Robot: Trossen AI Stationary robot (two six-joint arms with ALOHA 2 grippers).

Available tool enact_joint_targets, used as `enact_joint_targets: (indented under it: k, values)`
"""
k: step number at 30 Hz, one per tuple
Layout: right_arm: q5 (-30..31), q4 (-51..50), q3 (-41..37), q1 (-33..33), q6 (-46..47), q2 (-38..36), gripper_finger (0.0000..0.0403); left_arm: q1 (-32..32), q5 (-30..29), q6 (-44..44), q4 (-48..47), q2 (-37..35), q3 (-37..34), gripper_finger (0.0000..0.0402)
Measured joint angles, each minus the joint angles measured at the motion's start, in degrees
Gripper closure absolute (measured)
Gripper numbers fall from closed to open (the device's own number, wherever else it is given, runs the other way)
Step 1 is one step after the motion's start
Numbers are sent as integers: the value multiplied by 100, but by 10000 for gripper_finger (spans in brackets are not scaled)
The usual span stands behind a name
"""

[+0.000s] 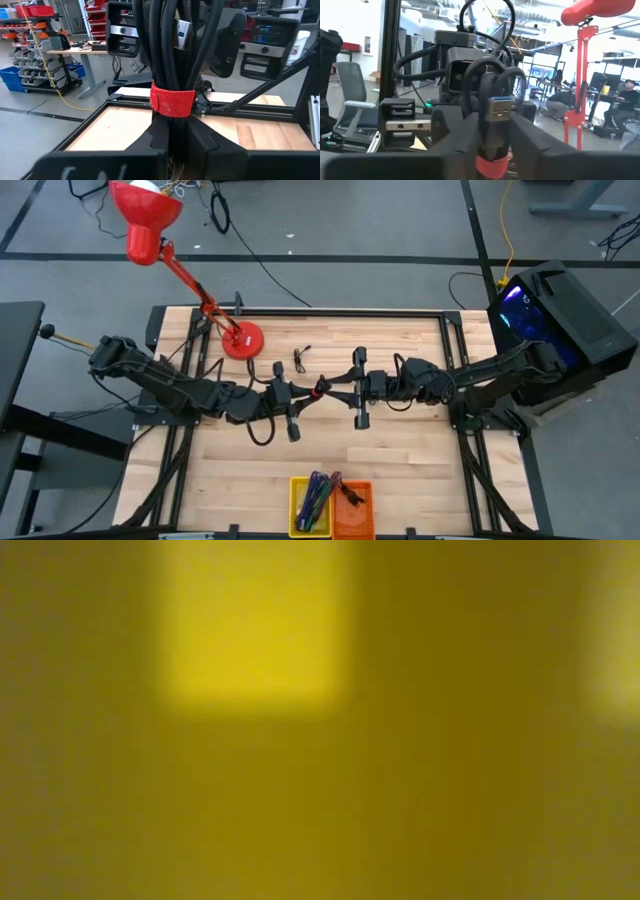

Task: Pick & Place USB Port
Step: Put the bottom black USB cable into the orange bin

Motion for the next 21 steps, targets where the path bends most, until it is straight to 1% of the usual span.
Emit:
enact_joint_targets:
  k: [2,3,6,13,15,16,18,21]
  values:
    - [10,-18,0,-1,-7,0,353,0,3,-6,1,0,0,368]
    - [-10,-19,0,-3,-45,0,369,0,-5,-27,2,0,0,368]
    - [-12,-4,0,-4,-11,0,370,0,-27,-42,10,0,0,365]
    - [113,-116,0,-11,-28,-93,370,0,-55,-37,19,9,0,312]
    - [151,-154,0,-11,-29,-162,377,0,-55,-36,28,4,0,306]
    - [222,-237,0,-11,-35,-216,389,0,-56,-31,28,4,0,304]
    - [371,-408,0,0,-47,-345,392,-4,-113,-22,17,4,0,302]
    - [485,-891,0,41,-10,-619,392,-9,-351,139,-20,-2,0,300]
